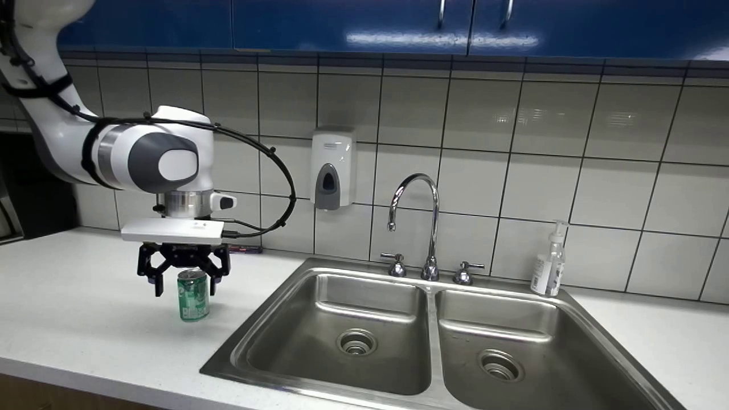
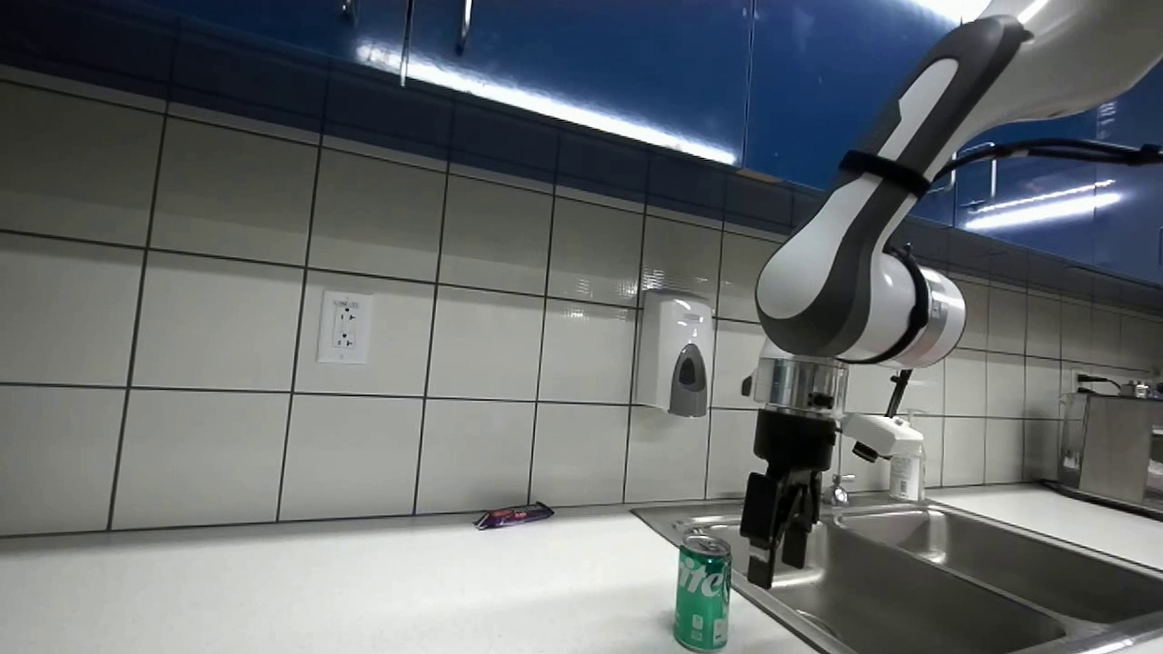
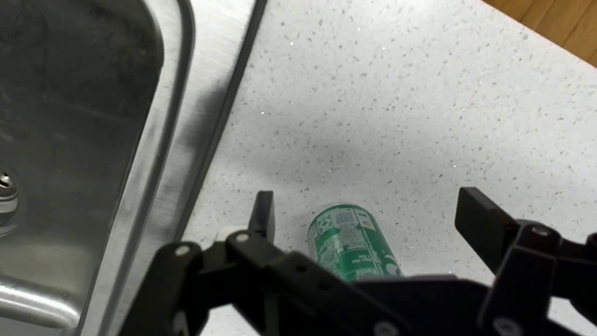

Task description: Put the green can in the left sink

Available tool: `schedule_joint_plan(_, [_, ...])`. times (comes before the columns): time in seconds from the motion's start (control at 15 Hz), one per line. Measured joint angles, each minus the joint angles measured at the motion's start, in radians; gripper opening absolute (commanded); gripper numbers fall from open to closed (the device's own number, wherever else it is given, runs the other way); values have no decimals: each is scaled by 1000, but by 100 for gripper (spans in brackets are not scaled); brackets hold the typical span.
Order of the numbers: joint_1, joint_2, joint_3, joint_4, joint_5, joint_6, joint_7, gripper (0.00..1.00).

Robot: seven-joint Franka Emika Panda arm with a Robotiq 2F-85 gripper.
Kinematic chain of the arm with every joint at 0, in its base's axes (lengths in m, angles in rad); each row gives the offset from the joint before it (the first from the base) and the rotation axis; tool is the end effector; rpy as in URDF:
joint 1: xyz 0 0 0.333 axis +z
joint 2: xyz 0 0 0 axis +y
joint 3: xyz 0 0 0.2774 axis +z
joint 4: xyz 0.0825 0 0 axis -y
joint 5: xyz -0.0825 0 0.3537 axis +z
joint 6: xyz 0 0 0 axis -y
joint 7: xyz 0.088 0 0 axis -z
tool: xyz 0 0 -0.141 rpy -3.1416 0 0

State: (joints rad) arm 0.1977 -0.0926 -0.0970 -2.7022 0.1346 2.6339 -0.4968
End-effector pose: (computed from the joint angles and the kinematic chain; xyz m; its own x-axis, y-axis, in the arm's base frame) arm 0.3963 0.0401 0.2148 0.8860 0.4605 0.0532 0.4632 -0.8843 -0.0586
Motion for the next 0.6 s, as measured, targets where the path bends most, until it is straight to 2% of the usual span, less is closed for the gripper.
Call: schedule_joint_plan(0.6, [-26, 160, 91, 119, 37, 43, -35, 100])
